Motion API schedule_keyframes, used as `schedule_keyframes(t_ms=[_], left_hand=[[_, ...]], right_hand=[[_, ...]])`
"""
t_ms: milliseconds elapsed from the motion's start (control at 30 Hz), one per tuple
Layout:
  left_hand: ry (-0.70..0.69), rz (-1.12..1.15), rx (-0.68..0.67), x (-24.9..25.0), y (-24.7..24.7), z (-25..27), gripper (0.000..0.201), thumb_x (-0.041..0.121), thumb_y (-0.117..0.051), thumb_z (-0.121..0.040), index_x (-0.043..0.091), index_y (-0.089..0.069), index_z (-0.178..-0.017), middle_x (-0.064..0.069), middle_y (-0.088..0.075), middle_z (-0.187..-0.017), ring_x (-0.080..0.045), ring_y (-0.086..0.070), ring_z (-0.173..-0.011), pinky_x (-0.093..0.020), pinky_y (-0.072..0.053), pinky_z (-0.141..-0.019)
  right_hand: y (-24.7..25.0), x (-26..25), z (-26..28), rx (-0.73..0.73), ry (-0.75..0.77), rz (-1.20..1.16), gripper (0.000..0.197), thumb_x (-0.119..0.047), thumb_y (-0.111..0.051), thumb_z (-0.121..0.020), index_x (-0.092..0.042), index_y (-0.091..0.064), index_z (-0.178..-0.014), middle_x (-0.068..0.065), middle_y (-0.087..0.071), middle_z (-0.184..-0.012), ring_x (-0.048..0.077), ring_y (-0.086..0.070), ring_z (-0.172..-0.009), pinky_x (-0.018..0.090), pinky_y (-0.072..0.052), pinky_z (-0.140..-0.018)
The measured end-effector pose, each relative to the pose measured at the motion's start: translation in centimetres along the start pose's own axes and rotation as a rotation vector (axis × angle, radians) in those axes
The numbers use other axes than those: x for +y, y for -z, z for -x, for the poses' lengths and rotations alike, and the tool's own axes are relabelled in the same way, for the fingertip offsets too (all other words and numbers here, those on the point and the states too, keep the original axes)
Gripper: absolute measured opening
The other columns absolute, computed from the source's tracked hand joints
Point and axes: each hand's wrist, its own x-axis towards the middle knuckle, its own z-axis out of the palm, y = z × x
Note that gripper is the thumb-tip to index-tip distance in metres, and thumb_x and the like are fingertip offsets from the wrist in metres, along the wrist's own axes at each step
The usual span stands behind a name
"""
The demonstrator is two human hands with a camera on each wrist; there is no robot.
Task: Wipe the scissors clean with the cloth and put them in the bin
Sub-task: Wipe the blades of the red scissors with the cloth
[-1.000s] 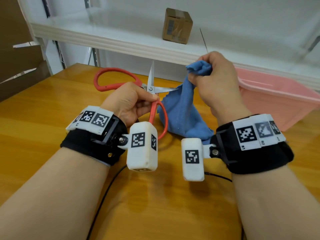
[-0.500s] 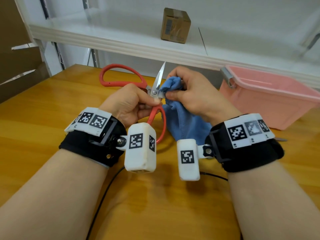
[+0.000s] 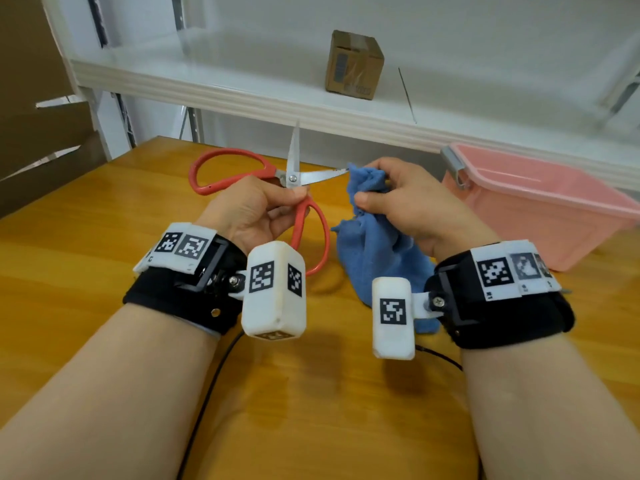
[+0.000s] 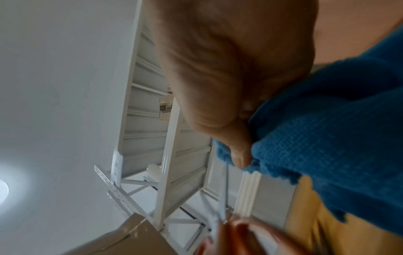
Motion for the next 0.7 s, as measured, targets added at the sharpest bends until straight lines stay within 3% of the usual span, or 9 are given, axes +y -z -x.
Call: schedule_keyframes(t_ms=[167,267,367,467,567,700], left_hand=[[-0.093,0.049,-0.036,-1.1,-0.8,-0.5,0.009,-0.009,-0.059,-0.087,-0.001,-0.064,-0.089,-0.011,-0.071,-0.082,-0.018,-0.071,-0.076,-0.025,-0.060,-0.069],[-0.102,0.007,-0.110,-1.4,-0.9,-0.5,0.011,-0.008,-0.056,-0.088,-0.004,-0.064,-0.096,-0.014,-0.072,-0.089,-0.019,-0.072,-0.078,-0.024,-0.059,-0.068],[-0.123,-0.008,-0.177,-1.4,-1.2,-0.3,0.016,-0.007,-0.055,-0.089,-0.006,-0.064,-0.102,-0.013,-0.072,-0.092,-0.019,-0.072,-0.083,-0.025,-0.059,-0.075],[-0.131,0.057,-0.196,-1.2,-1.1,-0.3,0.013,-0.004,-0.056,-0.090,0.001,-0.065,-0.097,-0.012,-0.072,-0.091,-0.021,-0.070,-0.089,-0.031,-0.057,-0.085],[-0.160,0.158,-0.180,-0.6,-0.3,-0.7,0.017,0.005,-0.062,-0.087,0.010,-0.063,-0.103,-0.009,-0.070,-0.101,-0.024,-0.067,-0.104,-0.041,-0.053,-0.095],[-0.328,0.182,-0.055,0.4,1.2,-1.5,0.027,0.001,-0.061,-0.089,0.017,-0.058,-0.110,-0.001,-0.068,-0.094,-0.019,-0.066,-0.096,-0.041,-0.054,-0.093]], right_hand=[[-1.4,-1.3,1.0,-0.262,-0.013,-0.059,0.022,-0.012,-0.069,-0.093,-0.025,-0.074,-0.110,0.000,-0.077,-0.090,0.013,-0.074,-0.088,0.026,-0.060,-0.081],[-1.8,-1.3,0.8,-0.183,-0.006,0.009,0.014,-0.015,-0.074,-0.089,-0.023,-0.074,-0.100,-0.001,-0.076,-0.088,0.014,-0.073,-0.086,0.029,-0.060,-0.079],[-2.0,-1.2,0.6,-0.148,-0.019,-0.014,0.014,-0.014,-0.076,-0.087,-0.028,-0.073,-0.089,-0.002,-0.075,-0.085,0.014,-0.073,-0.084,0.028,-0.059,-0.076],[-2.0,-1.3,0.4,-0.092,-0.022,-0.038,0.015,-0.010,-0.075,-0.087,-0.024,-0.071,-0.084,0.003,-0.073,-0.083,0.018,-0.071,-0.079,0.034,-0.060,-0.073],[-1.4,-1.1,0.1,-0.006,-0.039,-0.066,0.006,-0.008,-0.072,-0.090,-0.013,-0.070,-0.093,0.013,-0.072,-0.086,0.024,-0.070,-0.068,0.042,-0.062,-0.070],[-0.4,-0.9,0.0,0.046,-0.070,-0.102,0.014,-0.009,-0.071,-0.091,-0.009,-0.068,-0.104,0.014,-0.070,-0.086,0.023,-0.070,-0.056,0.035,-0.059,-0.057]])
